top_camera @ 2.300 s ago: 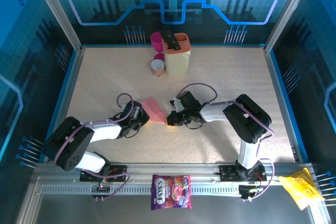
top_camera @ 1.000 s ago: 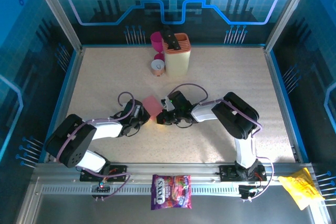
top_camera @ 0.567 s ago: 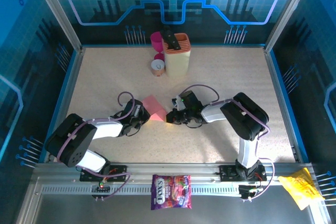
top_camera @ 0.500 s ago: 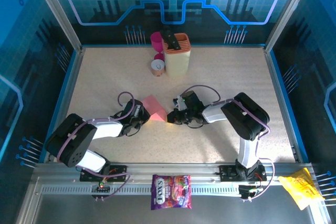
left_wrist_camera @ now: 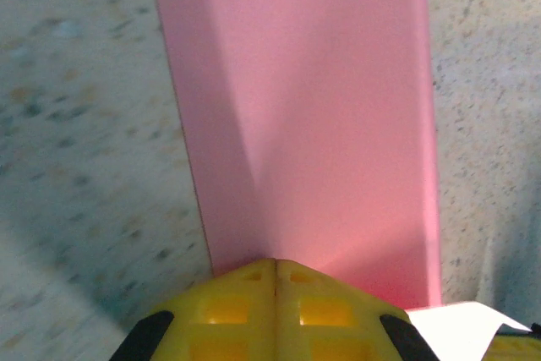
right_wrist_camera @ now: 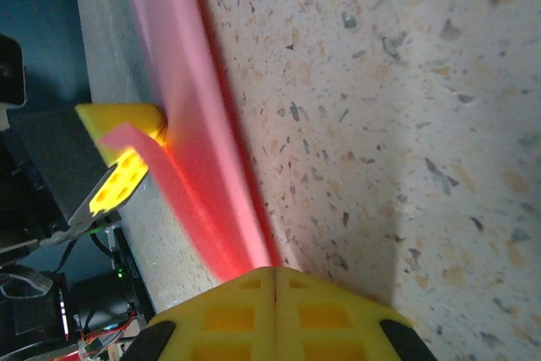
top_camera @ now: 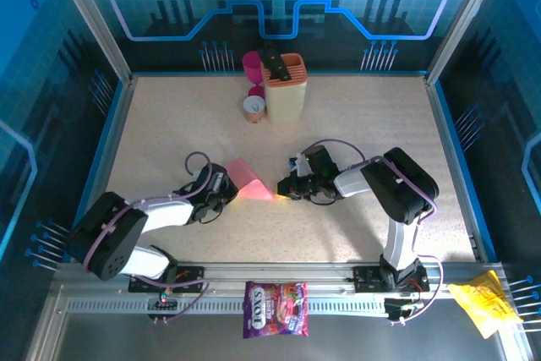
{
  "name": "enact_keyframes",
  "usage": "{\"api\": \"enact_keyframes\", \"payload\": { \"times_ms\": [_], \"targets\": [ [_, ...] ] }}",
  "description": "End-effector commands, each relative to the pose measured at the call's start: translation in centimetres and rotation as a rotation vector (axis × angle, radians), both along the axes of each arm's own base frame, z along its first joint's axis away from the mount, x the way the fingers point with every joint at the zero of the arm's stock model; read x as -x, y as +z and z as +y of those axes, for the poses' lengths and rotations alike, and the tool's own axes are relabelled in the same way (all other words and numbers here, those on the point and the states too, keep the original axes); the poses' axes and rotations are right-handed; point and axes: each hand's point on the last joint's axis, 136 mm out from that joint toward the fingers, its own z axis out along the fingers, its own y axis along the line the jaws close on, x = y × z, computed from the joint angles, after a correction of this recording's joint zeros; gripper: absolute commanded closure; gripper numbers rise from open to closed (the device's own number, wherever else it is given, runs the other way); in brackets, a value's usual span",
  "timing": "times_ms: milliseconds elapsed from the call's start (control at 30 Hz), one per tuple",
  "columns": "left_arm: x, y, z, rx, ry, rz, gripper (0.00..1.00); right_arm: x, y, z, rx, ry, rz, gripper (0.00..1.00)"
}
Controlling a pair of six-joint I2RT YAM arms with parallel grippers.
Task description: Fold a paper plane with a square sheet of paper (pick it up from the middle)
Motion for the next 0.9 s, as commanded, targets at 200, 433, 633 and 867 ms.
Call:
{"api": "enact_keyframes", "payload": {
  "times_ms": [200,433,633,867],
  "targets": [
    [2.2,3.5,1.4,-0.121,-0.035,-0.017,0.65,0.9,-4.4,-3.2,0.218,-0.046,0.1,1.0],
    [2.4,5.2,-2.8,-0.046,-0.144,-0.096,0.99,0.9,-3.4,-3.0,0.212,-0.043,0.074,1.0],
    [2.1,3.9,-4.3,-0.045,-0.188,-0.087,1.0,1.5,-1.0,-1.8,0.21,-0.008,0.009,1.0],
    [0.4,3.4,-3.7,-0.073,-0.173,-0.093,1.0,2.8,1.2,0.4,0.21,0.027,-0.048,1.0]
  ]
}}
